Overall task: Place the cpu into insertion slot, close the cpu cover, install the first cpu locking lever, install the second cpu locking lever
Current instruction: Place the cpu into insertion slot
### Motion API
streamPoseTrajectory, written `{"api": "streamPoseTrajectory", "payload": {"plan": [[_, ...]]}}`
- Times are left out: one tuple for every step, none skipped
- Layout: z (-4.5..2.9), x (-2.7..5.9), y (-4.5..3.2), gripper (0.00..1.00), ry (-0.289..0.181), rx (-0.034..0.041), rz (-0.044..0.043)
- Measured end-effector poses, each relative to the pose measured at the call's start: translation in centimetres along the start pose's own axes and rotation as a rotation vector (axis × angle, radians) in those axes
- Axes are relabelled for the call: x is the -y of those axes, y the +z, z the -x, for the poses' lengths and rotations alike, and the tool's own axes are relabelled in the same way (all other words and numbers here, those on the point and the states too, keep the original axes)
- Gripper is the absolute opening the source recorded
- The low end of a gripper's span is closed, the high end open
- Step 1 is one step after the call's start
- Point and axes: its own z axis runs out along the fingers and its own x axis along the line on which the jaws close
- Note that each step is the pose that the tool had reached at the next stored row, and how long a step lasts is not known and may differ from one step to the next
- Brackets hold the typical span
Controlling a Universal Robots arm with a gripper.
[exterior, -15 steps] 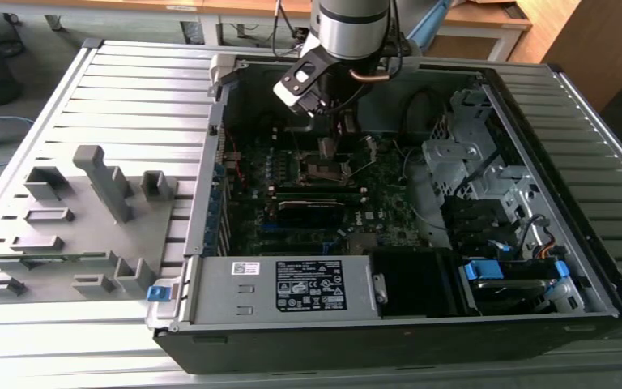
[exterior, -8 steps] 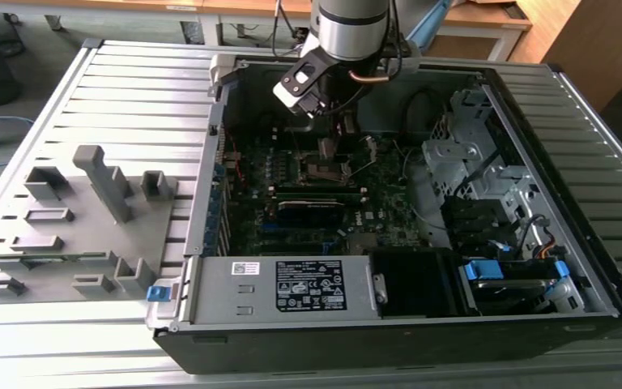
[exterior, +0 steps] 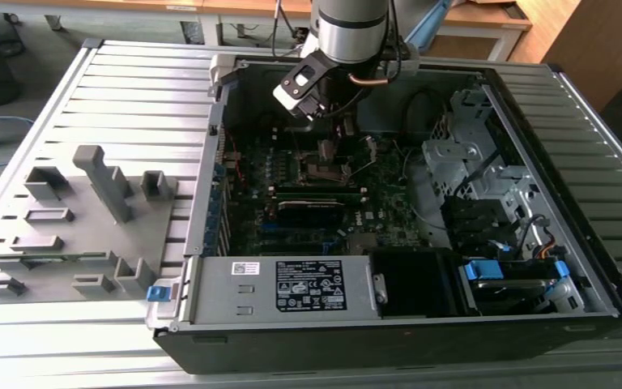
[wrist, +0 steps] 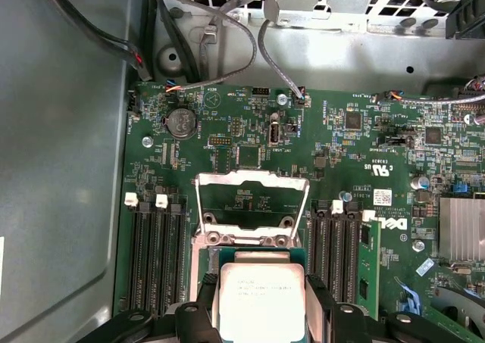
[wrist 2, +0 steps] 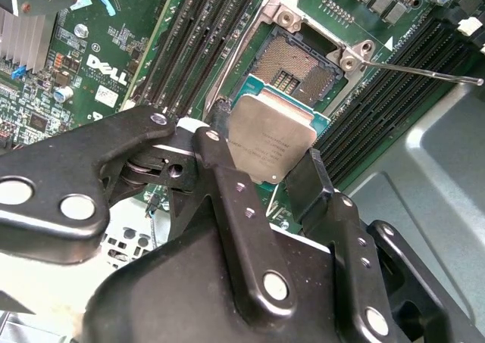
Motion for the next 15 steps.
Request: {"api": "streamPoseTrajectory", "payload": {"plan": [[0.00, 0.00, 0.00, 0.54, 0.000, 0.0000, 0.0000], [0.00, 0.00, 0.00, 0.54, 0.000, 0.0000, 0.0000], [0.00, 0.00, 0.00, 0.54, 0.000, 0.0000, 0.0000], [0.00, 0.00, 0.00, 0.54, 0.000, 0.0000, 0.0000], [0.00, 0.00, 0.00, 0.54, 0.000, 0.0000, 0.0000], [0.00, 0.00, 0.01, 0.54, 0.000, 0.0000, 0.0000], [0.00, 0.00, 0.01, 0.54, 0.000, 0.0000, 0.0000], [0.00, 0.00, 0.01, 0.54, 0.000, 0.0000, 0.0000], [0.00, 0.00, 0.01, 0.54, 0.000, 0.0000, 0.0000], [0.00, 0.00, 0.02, 0.54, 0.000, 0.0000, -0.0001], [0.00, 0.00, 0.02, 0.54, 0.000, 0.0001, -0.0008], [-0.01, 0.00, 0.04, 0.54, 0.000, -0.0005, -0.0051], [-0.01, 0.00, 0.06, 0.54, 0.000, -0.0008, -0.0133], [0.00, 0.00, 0.05, 0.54, 0.000, -0.0007, -0.0213], [0.00, 0.00, 0.04, 0.54, 0.000, -0.0008, -0.0280]]}}
